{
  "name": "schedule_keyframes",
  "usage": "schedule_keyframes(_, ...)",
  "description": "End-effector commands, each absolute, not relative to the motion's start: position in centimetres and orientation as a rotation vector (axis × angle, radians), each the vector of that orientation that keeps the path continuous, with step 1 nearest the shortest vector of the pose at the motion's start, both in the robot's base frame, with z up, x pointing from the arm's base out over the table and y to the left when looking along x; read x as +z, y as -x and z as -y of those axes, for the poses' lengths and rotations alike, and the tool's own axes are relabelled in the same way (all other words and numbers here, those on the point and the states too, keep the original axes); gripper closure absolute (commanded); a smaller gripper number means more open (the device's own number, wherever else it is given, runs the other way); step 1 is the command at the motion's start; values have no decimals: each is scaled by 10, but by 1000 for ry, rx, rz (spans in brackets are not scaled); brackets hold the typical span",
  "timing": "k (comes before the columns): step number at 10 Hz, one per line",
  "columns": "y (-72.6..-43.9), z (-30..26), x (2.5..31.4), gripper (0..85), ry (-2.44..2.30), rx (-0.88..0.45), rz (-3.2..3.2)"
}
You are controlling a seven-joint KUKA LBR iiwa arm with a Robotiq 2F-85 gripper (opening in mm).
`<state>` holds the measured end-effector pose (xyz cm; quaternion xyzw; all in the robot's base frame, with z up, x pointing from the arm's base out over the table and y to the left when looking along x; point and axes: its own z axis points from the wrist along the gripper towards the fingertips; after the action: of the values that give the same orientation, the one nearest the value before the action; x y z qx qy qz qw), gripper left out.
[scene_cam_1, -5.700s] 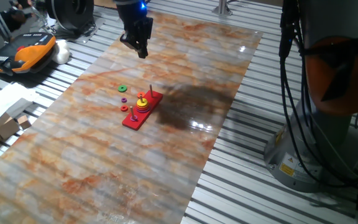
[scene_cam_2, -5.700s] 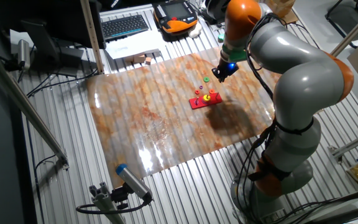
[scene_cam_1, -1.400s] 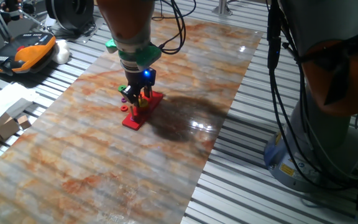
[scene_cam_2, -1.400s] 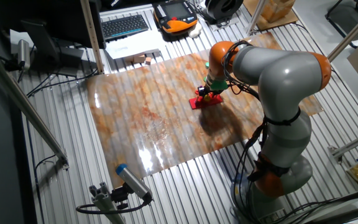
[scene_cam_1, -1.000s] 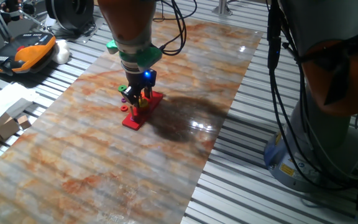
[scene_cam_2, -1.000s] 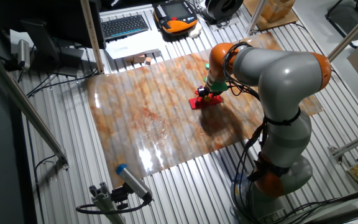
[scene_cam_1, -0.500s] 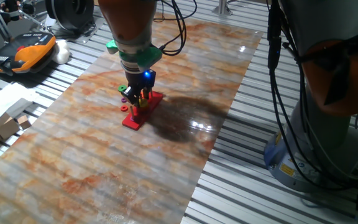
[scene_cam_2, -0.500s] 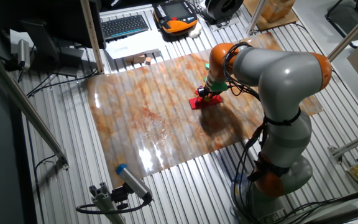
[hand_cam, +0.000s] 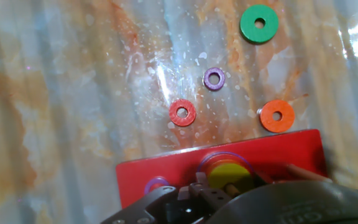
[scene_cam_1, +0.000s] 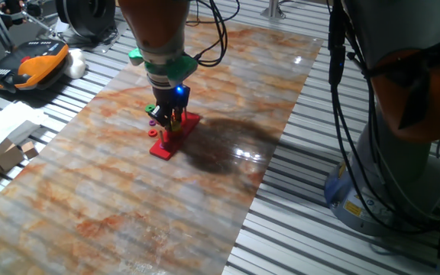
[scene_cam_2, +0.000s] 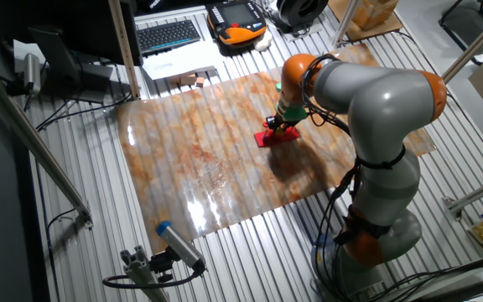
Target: Take out one Hanoi block and throw it aside
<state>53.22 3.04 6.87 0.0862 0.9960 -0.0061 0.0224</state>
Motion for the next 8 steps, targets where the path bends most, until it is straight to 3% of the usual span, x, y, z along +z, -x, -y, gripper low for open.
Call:
schedule_keyframes(1, -534, -31, 78, 510, -271, -21, -3097)
schedule_keyframes(5, -549, -19, 141, 510, -305, -4, -3157)
schedule_keyframes(8, -585, 17, 149, 510, -369, 44, -3116)
